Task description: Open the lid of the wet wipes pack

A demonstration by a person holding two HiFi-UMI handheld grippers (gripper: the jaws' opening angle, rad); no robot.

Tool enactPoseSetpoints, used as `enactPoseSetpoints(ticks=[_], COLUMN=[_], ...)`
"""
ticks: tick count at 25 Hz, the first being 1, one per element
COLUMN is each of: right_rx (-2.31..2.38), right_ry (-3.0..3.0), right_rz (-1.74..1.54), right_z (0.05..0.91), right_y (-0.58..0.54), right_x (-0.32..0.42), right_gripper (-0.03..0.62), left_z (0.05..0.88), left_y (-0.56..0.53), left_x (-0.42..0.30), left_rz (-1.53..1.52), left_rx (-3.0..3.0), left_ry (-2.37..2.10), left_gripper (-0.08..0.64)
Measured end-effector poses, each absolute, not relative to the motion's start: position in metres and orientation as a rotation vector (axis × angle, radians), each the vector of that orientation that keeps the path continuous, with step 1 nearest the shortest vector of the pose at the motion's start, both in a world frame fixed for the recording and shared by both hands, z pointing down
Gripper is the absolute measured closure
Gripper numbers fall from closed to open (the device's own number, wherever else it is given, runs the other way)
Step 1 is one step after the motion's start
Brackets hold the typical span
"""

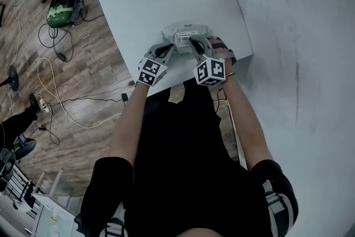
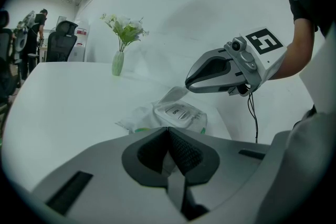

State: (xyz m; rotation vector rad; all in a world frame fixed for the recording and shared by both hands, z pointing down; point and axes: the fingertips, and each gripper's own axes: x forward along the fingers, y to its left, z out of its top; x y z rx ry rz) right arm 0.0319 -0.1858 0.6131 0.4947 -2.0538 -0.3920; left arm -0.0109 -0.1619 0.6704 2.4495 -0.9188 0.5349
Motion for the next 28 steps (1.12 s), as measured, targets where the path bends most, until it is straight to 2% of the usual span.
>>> enactPoseSetpoints(ticks=[28], right_rx=[0.590], right_ry=[-2.141], right_rz=[-0.328], right_z=[0.616], right_y=[-0.254], right_x=[0.025], right_gripper=[0.562], left_z=[0.673], left_y=[-0.170], left_x=[-0.008], left_rz=[0.534], left_rx=[2.441], left_ry=[-0.911], left_gripper=[0.537])
